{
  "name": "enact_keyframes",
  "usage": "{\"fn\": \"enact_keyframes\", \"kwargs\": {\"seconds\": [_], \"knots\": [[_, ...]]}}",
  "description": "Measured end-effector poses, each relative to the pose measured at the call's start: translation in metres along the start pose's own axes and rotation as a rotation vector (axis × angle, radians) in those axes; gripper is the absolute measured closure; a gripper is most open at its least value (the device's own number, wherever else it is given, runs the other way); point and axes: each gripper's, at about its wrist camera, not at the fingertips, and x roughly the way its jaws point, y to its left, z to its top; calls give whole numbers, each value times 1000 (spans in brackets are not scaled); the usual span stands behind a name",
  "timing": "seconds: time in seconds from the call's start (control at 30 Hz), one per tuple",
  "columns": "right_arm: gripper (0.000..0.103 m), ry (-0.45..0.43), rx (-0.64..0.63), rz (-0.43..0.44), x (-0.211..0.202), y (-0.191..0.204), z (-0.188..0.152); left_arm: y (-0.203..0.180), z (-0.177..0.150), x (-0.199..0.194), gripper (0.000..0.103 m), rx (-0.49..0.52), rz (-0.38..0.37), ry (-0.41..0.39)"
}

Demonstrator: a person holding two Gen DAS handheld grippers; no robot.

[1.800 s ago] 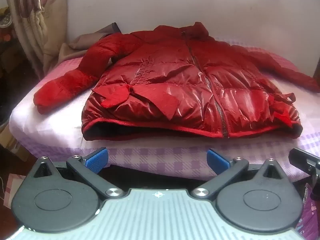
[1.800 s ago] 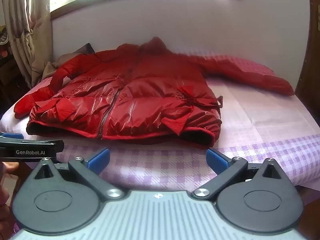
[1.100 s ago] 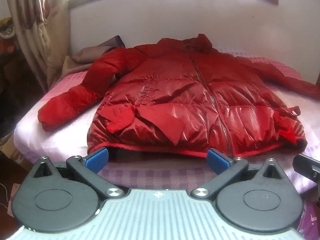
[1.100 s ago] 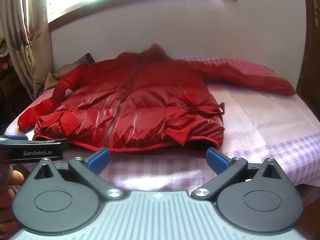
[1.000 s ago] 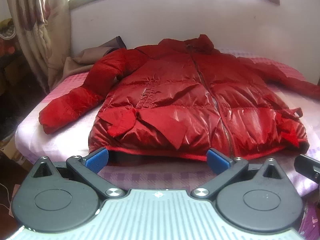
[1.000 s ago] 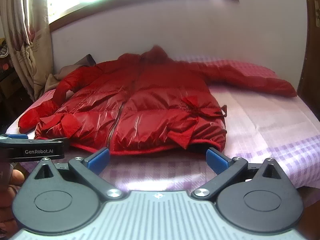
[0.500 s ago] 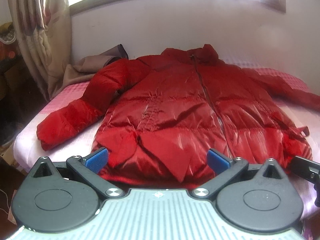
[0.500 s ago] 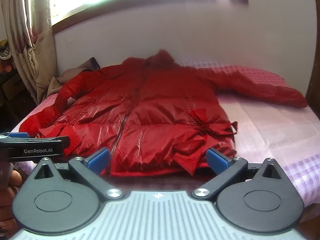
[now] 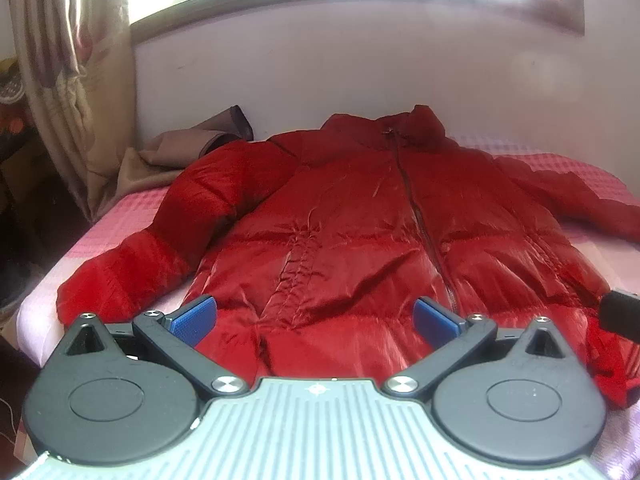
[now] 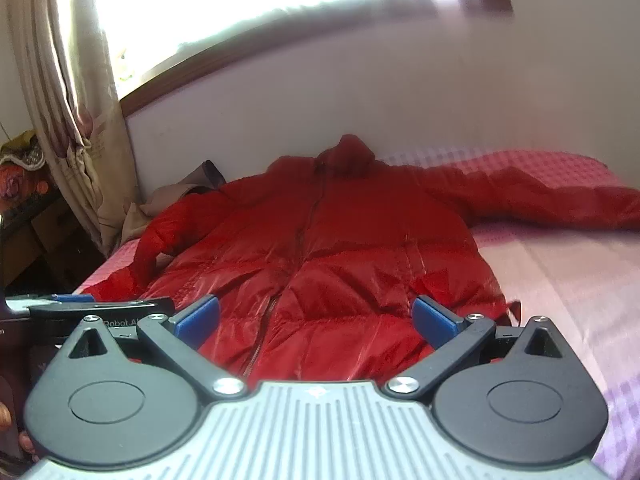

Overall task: Fold large clothes
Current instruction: 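Move both grippers over the red puffer jacket toward its sleeves, then grasp the sleeve cuff with the right gripper and lift it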

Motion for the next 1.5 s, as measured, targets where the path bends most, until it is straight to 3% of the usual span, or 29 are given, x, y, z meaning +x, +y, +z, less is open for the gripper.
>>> {"fn": "enact_keyframes", "kwargs": {"seconds": [0.5,0.97,1.37,1.5], "knots": [[0,37,72,-48,38,-38,16,-14,16,34,0,23,13,15],[0,6,125,-71,47,-79,19,-37,24,52,0,62,14,29],[7,-14,298,-52,53,-142,12,-60,29,58,0,91,-2,32],[12,-58,455,-61,49,-193,10,-63,29,53,0,87,-20,26]]}}
